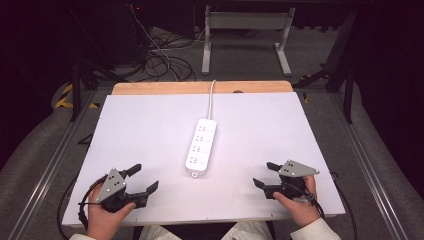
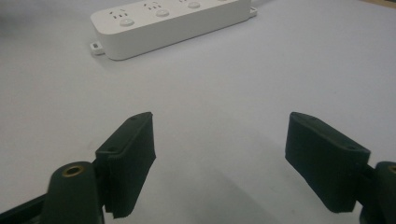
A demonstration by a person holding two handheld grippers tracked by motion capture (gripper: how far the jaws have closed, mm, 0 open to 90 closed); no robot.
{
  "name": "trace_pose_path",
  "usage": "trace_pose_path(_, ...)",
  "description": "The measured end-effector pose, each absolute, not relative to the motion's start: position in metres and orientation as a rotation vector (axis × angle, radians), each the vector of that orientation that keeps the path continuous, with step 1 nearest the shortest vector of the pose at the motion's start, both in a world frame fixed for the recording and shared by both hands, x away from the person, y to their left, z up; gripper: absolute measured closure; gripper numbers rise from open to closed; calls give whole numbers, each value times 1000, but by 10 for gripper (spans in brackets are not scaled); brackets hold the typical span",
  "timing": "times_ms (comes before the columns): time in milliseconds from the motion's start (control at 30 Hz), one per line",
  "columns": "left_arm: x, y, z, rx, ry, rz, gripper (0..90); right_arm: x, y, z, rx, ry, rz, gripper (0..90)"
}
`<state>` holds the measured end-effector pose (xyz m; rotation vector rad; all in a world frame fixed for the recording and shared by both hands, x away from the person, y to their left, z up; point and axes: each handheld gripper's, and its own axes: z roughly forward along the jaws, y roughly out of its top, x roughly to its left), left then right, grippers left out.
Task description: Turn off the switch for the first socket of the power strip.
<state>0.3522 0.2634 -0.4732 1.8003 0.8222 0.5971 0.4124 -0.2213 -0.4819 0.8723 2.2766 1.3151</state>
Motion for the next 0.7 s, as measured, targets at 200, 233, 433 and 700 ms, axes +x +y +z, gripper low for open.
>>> trace_pose_path(200,351,263,-473,1818,820,631,196,412,-221,-480,865,2287,1312,278)
trace_pose_path(233,351,263,-473,1818,820,631,196,412,-221,-480,862,2287,1312,286)
trace_pose_path(433,351,264,-472,1814,843,627,196,413,-222,-478,861,2286,1289,323)
trace_pose_path(700,350,266,-471,1796,855,607,199,413,-221,-476,867,2304,1303,372)
